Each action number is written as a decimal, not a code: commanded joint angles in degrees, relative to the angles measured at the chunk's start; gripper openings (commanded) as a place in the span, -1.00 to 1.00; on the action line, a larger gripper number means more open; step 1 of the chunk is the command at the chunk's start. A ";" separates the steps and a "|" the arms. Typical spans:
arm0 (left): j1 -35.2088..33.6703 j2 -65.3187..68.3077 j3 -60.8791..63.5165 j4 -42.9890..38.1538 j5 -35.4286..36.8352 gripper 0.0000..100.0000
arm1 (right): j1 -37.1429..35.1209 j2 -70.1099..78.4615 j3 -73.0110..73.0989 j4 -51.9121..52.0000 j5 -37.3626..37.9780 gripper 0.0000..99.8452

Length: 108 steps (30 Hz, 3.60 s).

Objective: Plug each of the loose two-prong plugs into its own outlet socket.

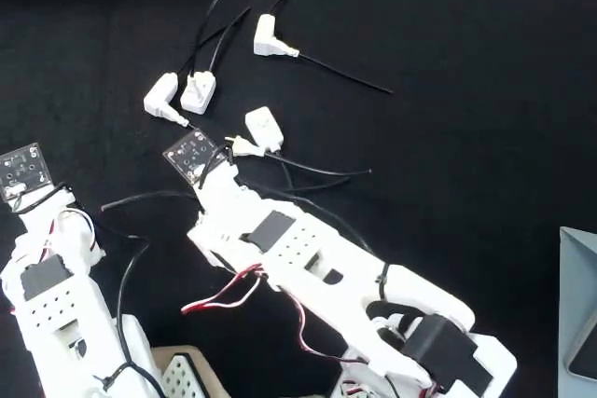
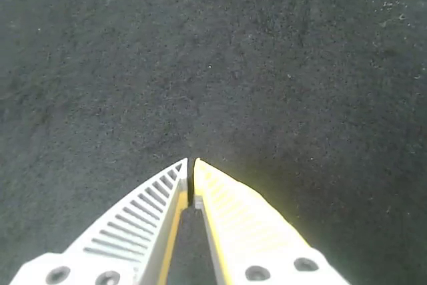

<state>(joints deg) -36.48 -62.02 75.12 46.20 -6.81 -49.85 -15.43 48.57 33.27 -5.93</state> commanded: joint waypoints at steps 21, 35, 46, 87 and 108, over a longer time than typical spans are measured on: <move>-0.66 -0.88 -0.31 -0.88 0.26 -0.93 | -1.32 8.48 -3.03 0.53 0.44 -0.98; -0.48 -0.88 -0.31 -0.79 0.00 -0.93 | -1.67 8.40 -0.75 0.62 11.43 -0.95; -0.57 -0.88 -0.84 -0.35 0.00 -0.58 | -1.67 -7.16 -10.15 25.85 8.79 -0.60; 45.05 26.11 -49.01 35.87 -12.57 -0.52 | 40.53 -53.32 13.85 38.24 13.54 -0.60; 48.92 59.43 -40.40 14.15 -14.68 -0.53 | 40.35 -53.32 13.85 38.24 13.54 -0.60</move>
<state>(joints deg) 11.87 -5.05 34.15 64.57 -21.32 -10.02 -67.82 62.73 71.87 7.43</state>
